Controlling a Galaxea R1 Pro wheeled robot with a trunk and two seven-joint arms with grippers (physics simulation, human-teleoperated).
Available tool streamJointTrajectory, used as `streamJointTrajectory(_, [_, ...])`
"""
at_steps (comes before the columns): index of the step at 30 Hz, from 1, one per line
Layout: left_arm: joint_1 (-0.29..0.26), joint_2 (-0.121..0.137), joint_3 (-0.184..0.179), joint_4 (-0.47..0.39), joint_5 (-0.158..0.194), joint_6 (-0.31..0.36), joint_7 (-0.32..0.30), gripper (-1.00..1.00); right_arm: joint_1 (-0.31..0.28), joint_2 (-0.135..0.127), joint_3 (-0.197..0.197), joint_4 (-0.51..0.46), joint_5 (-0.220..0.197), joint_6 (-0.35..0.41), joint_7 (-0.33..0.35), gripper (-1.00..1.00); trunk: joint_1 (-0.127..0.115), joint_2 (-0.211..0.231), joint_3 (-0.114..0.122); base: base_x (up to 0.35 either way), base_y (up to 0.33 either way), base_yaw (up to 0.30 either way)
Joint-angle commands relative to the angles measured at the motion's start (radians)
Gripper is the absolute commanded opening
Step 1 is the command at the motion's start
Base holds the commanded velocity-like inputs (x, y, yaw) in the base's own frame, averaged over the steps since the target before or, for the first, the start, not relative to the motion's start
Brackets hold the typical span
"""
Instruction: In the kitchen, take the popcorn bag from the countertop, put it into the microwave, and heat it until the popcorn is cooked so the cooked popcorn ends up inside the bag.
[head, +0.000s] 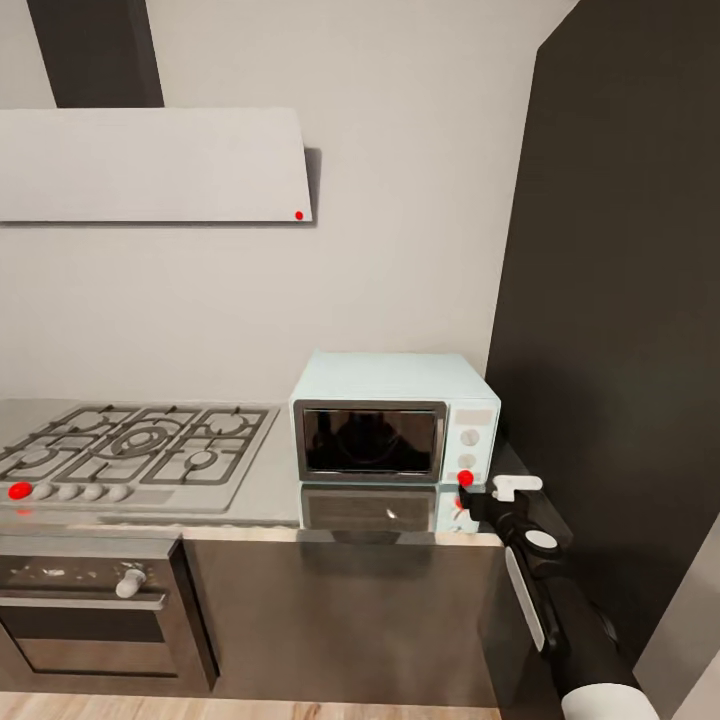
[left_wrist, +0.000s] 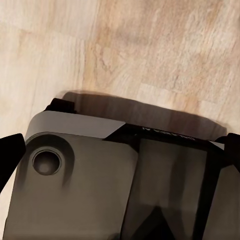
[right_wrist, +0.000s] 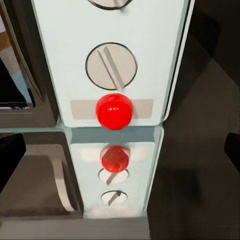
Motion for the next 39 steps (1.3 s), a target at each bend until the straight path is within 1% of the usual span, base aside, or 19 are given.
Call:
streamJointTrajectory(1, [-0.001, 0.000, -0.009, 0.001, 0.008, -0.003, 0.001, 1.00, -0.001, 0.000, -0.002, 0.000, 0.008, 0.006, 0.002, 1.00, 0.000, -0.001, -0.001, 0.000, 0.000, 0.000])
streamJointTrajectory(11, [-0.001, -0.001, -0.009, 0.001, 0.008, -0.003, 0.001, 1.00, -0.001, 0.000, -0.002, 0.018, 0.007, 0.001, 0.001, 1.00, 0.000, -0.001, -0.001, 0.000, 0.000, 0.000])
streamJointTrajectory(15, [-0.001, -0.001, -0.009, 0.001, 0.008, -0.003, 0.001, 1.00, -0.001, 0.000, -0.002, 0.018, 0.005, -0.020, 0.002, 1.00, 0.000, -0.001, -0.001, 0.000, 0.000, 0.000])
streamJointTrajectory(22, [-0.001, -0.001, -0.009, 0.001, 0.008, -0.003, 0.001, 1.00, -0.001, 0.000, -0.002, 0.018, 0.006, -0.022, 0.003, 1.00, 0.000, -0.001, -0.001, 0.000, 0.000, 0.000])
streamJointTrajectory(23, [-0.001, -0.001, -0.009, 0.001, 0.008, -0.003, 0.001, 1.00, -0.001, -0.001, -0.002, 0.018, 0.006, -0.022, 0.003, -1.00, 0.000, -0.001, -0.001, 0.000, 0.000, 0.000])
streamJointTrajectory(28, [-0.001, -0.001, -0.009, 0.001, 0.008, -0.003, 0.001, 1.00, -0.001, -0.003, -0.002, 0.060, 0.014, -0.023, 0.002, -1.00, 0.000, -0.001, -0.001, 0.000, 0.000, 0.000])
streamJointTrajectory(39, [-0.001, -0.001, -0.009, 0.001, 0.008, -0.003, 0.001, 1.00, -0.001, -0.003, -0.001, 0.062, 0.017, -0.023, 0.002, -1.00, 0.000, -0.001, -0.001, 0.000, 0.000, 0.000])
